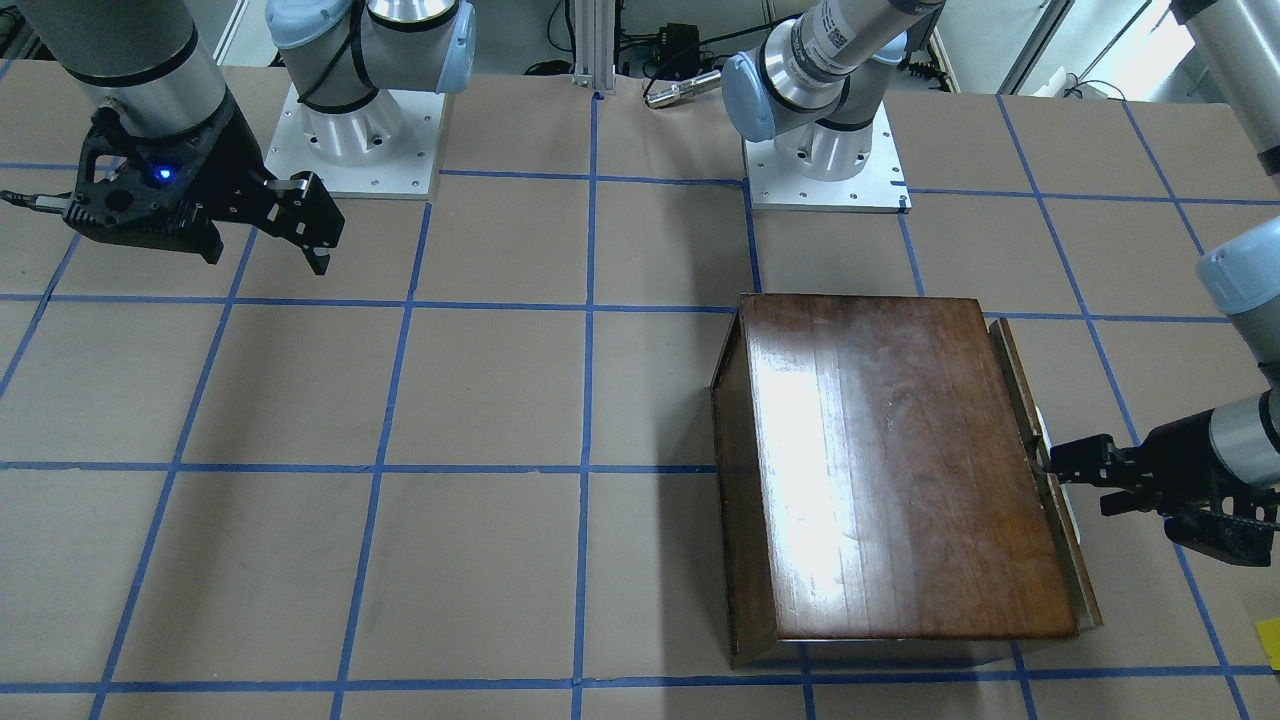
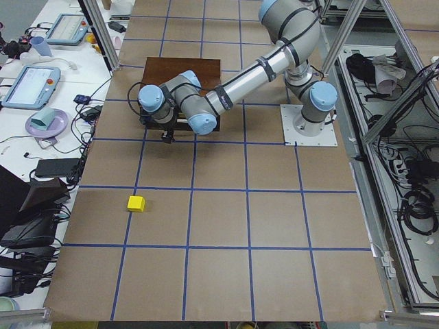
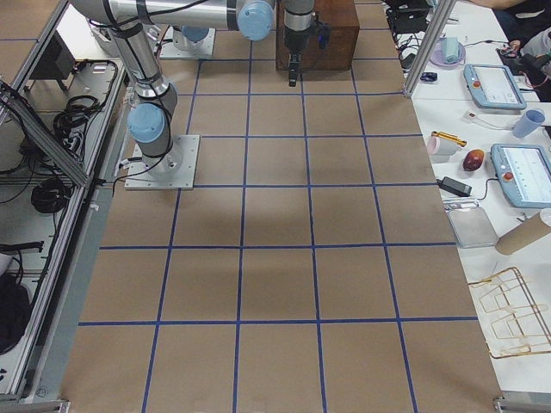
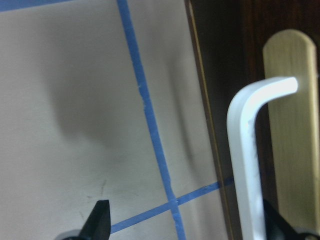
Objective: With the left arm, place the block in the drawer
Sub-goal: 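Pull the drawer open with the left gripper, away from the cabinet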
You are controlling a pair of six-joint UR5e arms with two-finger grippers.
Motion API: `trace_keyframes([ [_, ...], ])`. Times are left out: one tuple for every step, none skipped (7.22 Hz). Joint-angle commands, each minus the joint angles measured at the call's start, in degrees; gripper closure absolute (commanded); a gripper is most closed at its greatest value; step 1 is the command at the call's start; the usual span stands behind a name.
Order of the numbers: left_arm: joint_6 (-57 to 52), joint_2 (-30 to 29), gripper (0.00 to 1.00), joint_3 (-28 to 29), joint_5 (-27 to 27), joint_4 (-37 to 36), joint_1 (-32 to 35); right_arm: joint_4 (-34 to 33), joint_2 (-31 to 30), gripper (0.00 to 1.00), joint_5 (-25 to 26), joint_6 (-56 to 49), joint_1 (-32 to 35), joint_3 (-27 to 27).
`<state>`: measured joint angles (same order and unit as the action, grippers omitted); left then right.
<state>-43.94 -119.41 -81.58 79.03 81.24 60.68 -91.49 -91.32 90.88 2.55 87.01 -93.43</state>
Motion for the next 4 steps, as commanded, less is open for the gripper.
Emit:
trace_keyframes([
  [-2.1, 0.0, 0.0, 0.2, -0.3, 0.7, -1.3, 0.0, 0.0, 0.0, 0.0, 0.0, 0.0, -0.1],
  [-4.2, 0.0, 0.0, 0.3, -0.3, 1.0, -1.9, 0.0, 0.0, 0.0, 0.0, 0.0, -0.1, 0.0],
  [-5.8, 0.0, 0.0, 0.3, -0.3, 1.4, -3.0, 0.0, 0.0, 0.0, 0.0, 0.0, 0.0, 0.0],
  [-6.9, -0.1, 0.0, 0.6, -0.2, 1.5, -3.4, 0.0, 0.0, 0.0, 0.0, 0.0, 0.0, 0.0],
])
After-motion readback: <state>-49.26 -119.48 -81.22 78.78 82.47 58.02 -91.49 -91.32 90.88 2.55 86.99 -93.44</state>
